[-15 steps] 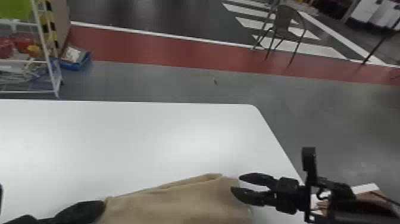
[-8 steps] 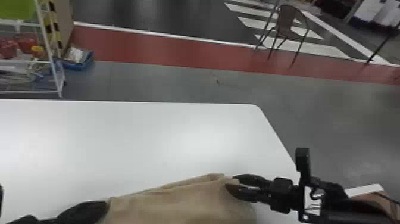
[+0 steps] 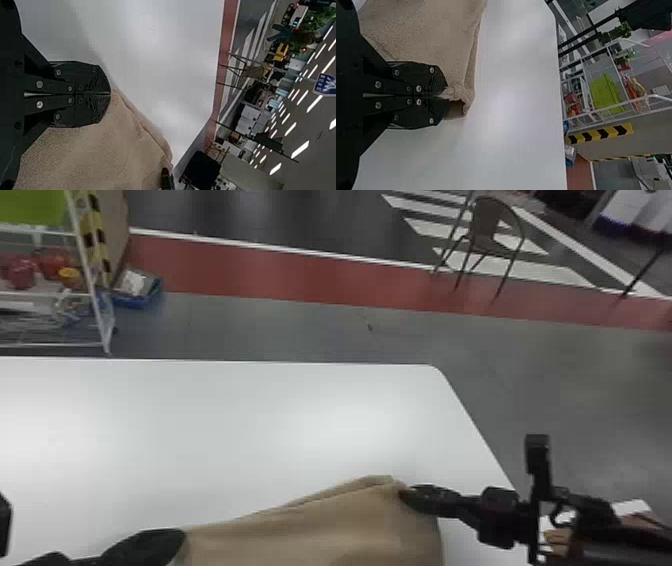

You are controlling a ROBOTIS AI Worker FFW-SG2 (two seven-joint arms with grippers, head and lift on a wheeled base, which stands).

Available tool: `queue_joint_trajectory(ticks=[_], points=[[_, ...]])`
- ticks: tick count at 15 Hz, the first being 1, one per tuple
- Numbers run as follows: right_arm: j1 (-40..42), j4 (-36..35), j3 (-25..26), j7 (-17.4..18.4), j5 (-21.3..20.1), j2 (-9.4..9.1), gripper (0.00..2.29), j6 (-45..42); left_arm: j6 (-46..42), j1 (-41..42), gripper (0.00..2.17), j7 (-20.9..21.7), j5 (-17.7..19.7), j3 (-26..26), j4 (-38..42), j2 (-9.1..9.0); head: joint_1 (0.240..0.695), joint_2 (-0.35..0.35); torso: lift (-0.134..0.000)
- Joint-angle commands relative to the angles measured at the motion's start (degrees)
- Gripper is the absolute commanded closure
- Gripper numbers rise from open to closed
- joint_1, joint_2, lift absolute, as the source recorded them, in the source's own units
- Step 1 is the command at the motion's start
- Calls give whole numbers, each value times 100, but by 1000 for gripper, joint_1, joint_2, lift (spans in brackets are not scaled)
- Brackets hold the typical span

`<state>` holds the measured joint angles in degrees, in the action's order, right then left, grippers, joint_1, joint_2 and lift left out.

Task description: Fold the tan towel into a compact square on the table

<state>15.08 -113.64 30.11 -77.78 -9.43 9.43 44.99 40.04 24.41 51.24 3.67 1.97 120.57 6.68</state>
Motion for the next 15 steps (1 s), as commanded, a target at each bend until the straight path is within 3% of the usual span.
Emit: queue_joint_trajectory(ticks=[1,7,9,11,12,13,15], points=[[22,-62,223,-9,-7,24,1382,32,0,2,1480,0,-6,-13,10,0,695,-345,-123],[110,-18,162,35,-68,41,1366,-91,18,-6,1480,-26,-59,-74,28,-9,695,-350,-123],[110,96,188,44,-95,59,1065,-196,0,11,1480,0,-68,-39,46,-9,695,-350,-123],[110,131,179,44,-95,68,1042,-249,0,11,1480,18,-68,-30,46,0,695,-350,-123],[118,131,162,44,-95,59,630,-249,0,11,1480,18,-68,-48,46,-9,695,-350,-123],[118,140,162,44,-86,50,421,-249,0,11,1480,18,-68,-57,46,-9,695,-350,-123],[118,254,171,53,-59,50,421,-319,0,29,1480,18,-68,-74,63,-9,695,-350,-123]])
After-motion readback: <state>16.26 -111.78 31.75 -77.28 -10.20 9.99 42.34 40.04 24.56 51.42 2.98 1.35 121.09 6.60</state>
